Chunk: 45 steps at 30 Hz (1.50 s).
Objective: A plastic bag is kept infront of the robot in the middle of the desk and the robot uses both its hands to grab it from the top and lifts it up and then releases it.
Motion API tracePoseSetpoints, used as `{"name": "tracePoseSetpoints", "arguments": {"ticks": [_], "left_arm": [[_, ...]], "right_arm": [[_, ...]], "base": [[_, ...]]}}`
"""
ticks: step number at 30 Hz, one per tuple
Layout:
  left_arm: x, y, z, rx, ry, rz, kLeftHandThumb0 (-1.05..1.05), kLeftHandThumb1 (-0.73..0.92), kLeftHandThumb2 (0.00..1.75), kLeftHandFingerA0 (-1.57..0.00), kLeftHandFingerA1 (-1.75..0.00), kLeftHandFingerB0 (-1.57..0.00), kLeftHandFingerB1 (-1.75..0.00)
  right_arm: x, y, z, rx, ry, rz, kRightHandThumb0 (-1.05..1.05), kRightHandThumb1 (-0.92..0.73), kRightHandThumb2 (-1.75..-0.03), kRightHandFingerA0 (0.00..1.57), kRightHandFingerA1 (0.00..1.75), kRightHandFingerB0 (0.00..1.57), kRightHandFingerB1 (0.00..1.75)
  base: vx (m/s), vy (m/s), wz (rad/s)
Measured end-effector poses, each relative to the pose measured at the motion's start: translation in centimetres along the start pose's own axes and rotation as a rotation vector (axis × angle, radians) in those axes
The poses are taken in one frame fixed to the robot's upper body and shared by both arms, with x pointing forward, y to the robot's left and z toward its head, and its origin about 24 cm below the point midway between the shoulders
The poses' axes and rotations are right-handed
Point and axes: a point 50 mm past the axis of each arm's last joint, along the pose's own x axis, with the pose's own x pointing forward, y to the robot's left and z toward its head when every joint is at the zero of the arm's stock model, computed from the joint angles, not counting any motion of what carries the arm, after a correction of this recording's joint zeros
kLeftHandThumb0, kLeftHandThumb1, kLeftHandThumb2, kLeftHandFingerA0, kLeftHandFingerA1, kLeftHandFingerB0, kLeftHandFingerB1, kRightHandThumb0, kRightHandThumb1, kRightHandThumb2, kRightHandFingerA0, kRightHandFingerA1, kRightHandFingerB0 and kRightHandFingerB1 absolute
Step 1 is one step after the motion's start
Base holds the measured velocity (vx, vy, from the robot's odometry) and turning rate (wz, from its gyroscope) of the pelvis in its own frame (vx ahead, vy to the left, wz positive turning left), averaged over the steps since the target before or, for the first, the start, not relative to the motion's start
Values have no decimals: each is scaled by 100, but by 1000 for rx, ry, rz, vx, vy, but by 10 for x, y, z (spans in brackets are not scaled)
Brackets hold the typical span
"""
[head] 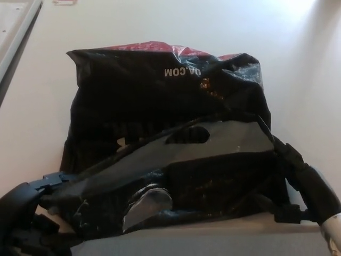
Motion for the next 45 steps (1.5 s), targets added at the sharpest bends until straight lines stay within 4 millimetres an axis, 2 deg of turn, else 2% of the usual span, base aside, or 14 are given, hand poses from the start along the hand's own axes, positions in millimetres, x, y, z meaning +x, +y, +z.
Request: {"name": "tracePoseSetpoints", "arguments": {"ticks": [1, 2, 3, 4, 5, 7, 8, 9, 26, 33, 36, 41, 42, 45], "left_arm": [[0, 0, 0, 0, -1, 2, -24, 48, 55, -73, -45, -60, -42], [1, 0, 1, 0, -3, 6, -24, 48, 55, -73, -45, -60, -42], [2, 0, 1, 1, -6, 11, -30, 49, 55, -78, -81, -83, -48], [3, 0, 2, 1, -9, 20, -30, 49, 55, -78, -81, -83, -48], [5, -1, 3, 4, -11, 32, -38, 64, 58, -75, -175, -58, -158], [8, -5, 6, 13, -22, 56, -30, 69, 59, -88, -175, -63, -175], [9, -7, 8, 19, -31, 70, -31, 49, 82, -124, -148, -100, -134], [10, -7, 9, 22, -36, 78, -22, 65, 57, -89, -175, -68, -174], [20, -5, 31, -96, -74, 328, -19, 60, 58, -94, -175, -67, -175], [20, -7, 42, -102, -125, 374, -15, 63, 57, -93, -175, -78, -172], [20, -1, 63, -54, -212, 403, -12, 64, 56, -93, -175, -76, -171], [18, 18, 130, 45, -463, 475, -23, 60, 58, -99, -174, -82, -161], [16, 21, 142, 61, -505, 488, -17, 58, 62, -99, -175, -77, -175], [11, 31, 178, 102, -621, 523, -24, 58, 59, -101, -175, -79, -175]], "right_arm": [[2, 2, 1, 3, -4, 2, -51, -59, -58, 27, 40, 2, 27], [3, 4, 3, 6, -7, 3, -51, -59, -58, 27, 40, 2, 27], [6, 7, 4, 11, -11, 3, -41, -58, -57, 40, 62, 27, 41], [8, 9, 6, 15, -15, -1, -41, -58, -57, 40, 62, 27, 41], [11, 12, 8, 18, -19, -10, -16, -69, -57, 61, 175, 41, 175], [16, 15, 13, 38, -30, -33, -13, -75, -59, 66, 175, 47, 175], [19, 17, 15, 50, -36, -44, -10, -79, -57, 61, 175, 41, 175], [20, 18, 17, 57, -38, -50, -12, -81, -54, 59, 175, 38, 175], [26, 20, 12, 355, 73, -276, -34, -85, -61, 45, 175, 15, 175], [25, 15, 11, 434, 75, -314, -36, -87, -62, 79, 175, 38, 175], [29, 8, 31, 477, -1, -321, -36, -85, -62, 85, 175, 43, 175], [47, -27, 106, 531, -270, -323, -42, -73, -61, 99, 175, 65, 168], [49, -34, 120, 536, -316, -320, -45, -72, -62, 100, 175, 68, 168], [54, -53, 160, 539, -445, -319, -49, -73, -63, 102, 175, 69, 166]], "base": [[0, 0, 0], [0, 0, 0], [0, 0, 0], [0, 0, 0], [0, 0, 0], [0, 0, 0], [0, 0, 0], [0, 0, 0], [0, 0, 0], [0, 0, 0], [0, 0, 0], [0, 0, 0], [0, 0, 0], [0, 0, 0]]}}
